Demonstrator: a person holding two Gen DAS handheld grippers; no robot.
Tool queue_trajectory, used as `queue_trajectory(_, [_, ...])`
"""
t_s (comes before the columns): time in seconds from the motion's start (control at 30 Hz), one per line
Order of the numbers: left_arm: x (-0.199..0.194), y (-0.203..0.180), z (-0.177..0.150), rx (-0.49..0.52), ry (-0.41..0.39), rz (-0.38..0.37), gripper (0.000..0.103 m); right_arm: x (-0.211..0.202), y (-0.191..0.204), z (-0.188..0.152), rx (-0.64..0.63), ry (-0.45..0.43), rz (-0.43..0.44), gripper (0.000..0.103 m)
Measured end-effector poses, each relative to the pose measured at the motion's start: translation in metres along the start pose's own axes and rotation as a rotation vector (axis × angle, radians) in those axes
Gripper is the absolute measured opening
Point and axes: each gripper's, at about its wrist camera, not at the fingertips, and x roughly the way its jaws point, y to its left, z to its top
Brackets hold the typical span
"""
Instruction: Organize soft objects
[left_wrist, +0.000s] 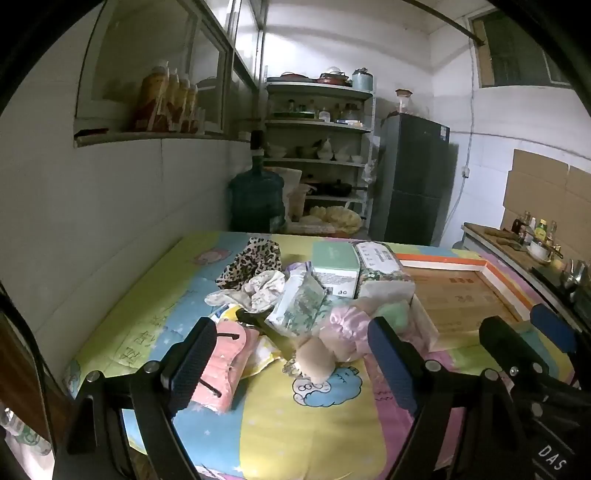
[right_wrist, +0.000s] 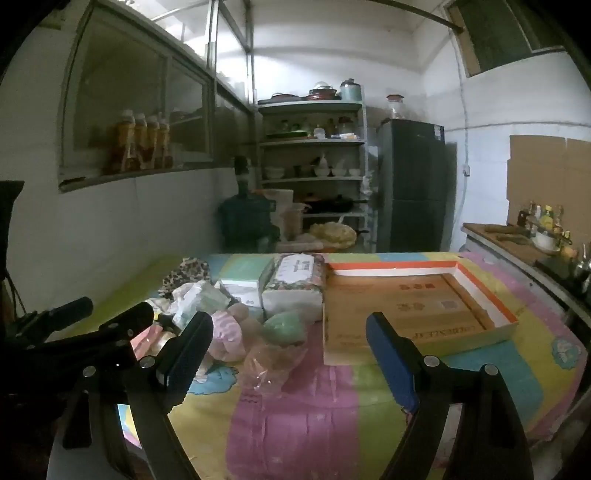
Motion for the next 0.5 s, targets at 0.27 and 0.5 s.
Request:
queue_trajectory(0.27, [-0.004,0.001,-0.001,0.001,0.001,-0.002,0.081,0.003,0.009,0.000,-0.010,0.006,0.009,0.086])
queue_trajectory(0.5, [0.002,0.003,-0.003,0.004,0.012,0.009,0.081,0.003,0.004,-0.002,-0.007,0.009,0.037,0.086])
